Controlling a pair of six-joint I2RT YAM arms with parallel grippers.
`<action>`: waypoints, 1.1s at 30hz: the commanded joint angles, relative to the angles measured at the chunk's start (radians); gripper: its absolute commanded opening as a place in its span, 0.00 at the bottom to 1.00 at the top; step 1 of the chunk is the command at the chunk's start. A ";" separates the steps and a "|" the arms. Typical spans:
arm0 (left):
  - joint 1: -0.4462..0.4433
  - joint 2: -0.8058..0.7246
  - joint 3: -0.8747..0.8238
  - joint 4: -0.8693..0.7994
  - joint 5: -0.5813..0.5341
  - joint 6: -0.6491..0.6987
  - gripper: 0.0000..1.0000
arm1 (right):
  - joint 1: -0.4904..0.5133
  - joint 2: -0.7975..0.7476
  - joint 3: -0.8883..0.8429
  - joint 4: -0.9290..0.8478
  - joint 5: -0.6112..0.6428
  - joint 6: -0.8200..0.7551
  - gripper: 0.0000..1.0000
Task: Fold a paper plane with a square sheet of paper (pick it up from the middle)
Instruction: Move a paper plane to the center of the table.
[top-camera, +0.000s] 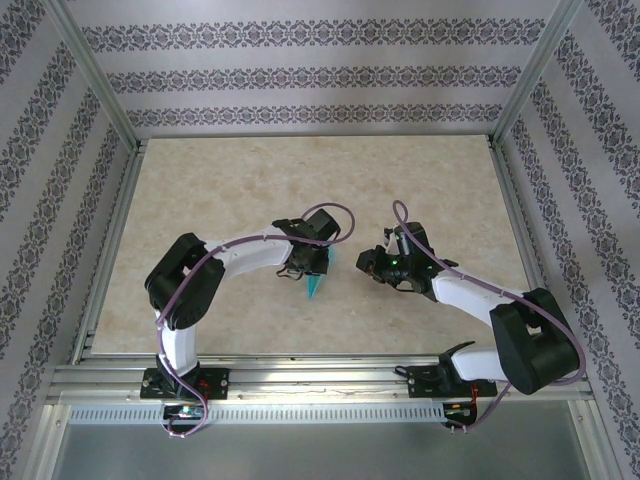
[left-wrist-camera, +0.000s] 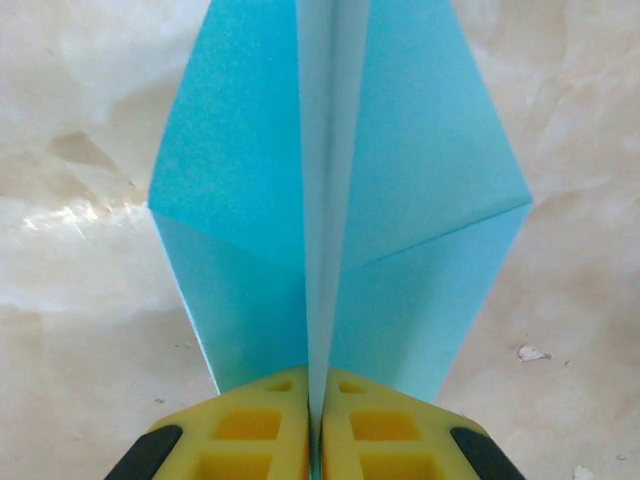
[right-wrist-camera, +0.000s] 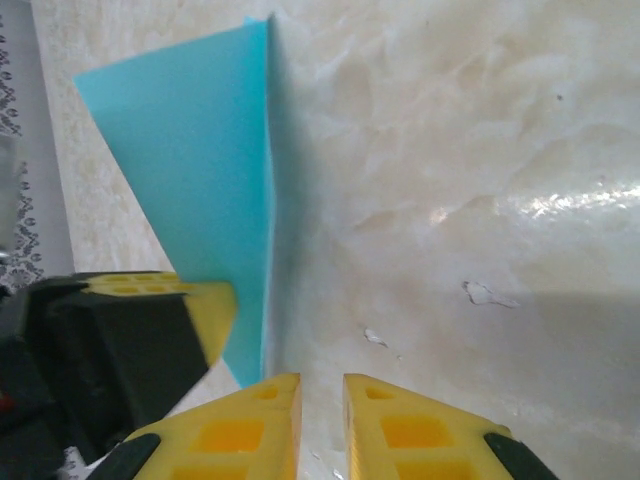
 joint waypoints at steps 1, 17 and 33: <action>0.008 0.035 0.040 -0.103 -0.055 0.003 0.11 | -0.003 -0.003 -0.016 -0.001 0.001 -0.013 0.19; 0.009 0.070 0.055 -0.097 -0.027 0.011 0.15 | -0.005 0.013 -0.023 0.010 -0.009 -0.007 0.19; 0.019 0.132 0.048 -0.073 -0.051 -0.005 0.21 | 0.000 0.038 -0.018 0.026 -0.019 0.002 0.20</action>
